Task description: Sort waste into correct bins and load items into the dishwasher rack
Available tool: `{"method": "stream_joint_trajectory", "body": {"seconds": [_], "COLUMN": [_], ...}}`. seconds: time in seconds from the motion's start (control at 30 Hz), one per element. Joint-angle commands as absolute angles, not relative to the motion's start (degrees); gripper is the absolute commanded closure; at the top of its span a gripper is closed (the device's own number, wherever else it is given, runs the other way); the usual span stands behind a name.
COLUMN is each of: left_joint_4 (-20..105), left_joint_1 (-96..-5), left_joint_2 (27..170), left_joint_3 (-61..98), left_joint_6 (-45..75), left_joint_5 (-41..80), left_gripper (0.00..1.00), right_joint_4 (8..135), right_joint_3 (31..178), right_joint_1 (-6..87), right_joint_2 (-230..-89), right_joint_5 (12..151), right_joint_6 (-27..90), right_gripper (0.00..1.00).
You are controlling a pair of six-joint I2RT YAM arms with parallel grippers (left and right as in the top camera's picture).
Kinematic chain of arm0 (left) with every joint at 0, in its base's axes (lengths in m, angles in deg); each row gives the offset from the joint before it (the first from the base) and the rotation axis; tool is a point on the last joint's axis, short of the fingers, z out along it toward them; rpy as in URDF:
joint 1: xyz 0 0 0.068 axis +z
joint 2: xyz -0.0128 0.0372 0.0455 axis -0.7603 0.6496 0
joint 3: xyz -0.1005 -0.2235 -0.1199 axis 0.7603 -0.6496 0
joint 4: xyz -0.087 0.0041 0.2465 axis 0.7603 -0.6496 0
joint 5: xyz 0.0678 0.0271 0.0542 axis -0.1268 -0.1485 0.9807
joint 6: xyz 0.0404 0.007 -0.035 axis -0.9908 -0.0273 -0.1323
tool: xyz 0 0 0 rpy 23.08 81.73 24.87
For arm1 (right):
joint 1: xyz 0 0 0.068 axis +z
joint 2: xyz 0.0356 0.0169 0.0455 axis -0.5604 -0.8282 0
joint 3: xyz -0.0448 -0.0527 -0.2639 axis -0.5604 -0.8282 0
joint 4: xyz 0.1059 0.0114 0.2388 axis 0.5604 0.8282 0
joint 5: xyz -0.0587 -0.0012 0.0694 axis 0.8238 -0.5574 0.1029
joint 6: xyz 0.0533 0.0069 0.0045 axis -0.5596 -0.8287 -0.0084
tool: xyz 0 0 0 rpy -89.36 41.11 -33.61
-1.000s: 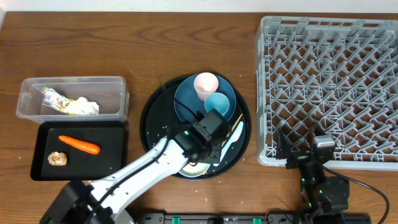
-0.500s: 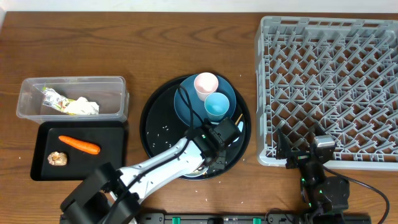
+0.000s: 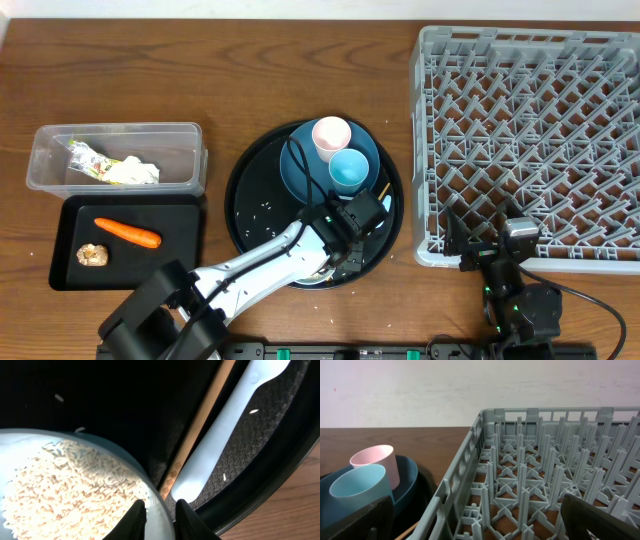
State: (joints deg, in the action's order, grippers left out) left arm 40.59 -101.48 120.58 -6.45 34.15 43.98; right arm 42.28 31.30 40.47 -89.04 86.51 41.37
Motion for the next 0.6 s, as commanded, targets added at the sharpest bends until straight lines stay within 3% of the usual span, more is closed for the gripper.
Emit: {"method": "stream_joint_trajectory", "body": {"seconds": [0.0, 0.1, 0.23, 0.57], "left_joint_4": [41.6, 42.4, 43.3, 42.8], "left_joint_1": [-101.7, -101.7, -101.7, -101.7], "left_joint_2": [121.2, 121.2, 121.2, 121.2], "left_joint_3": [-6.7, -7.0, -7.0, -7.0], "left_joint_6": [34.8, 34.9, 34.9, 34.9], "left_joint_5": [45.3, 45.4, 45.3, 45.3], "left_gripper": [0.78, 0.78, 0.94, 0.93], "right_joint_4": [42.5, 42.5, 42.5, 42.5], "right_joint_3": [31.2, 31.2, 31.2, 31.2], "right_joint_1": [39.9, 39.9, 39.9, 39.9], "right_joint_2": [-88.8, -88.8, -88.8, -88.8], "right_joint_5": [86.5, 86.5, 86.5, 86.5], "right_joint_6": [41.1, 41.1, 41.1, 41.1], "right_gripper": [0.01, 0.01, 0.01, 0.01]}}
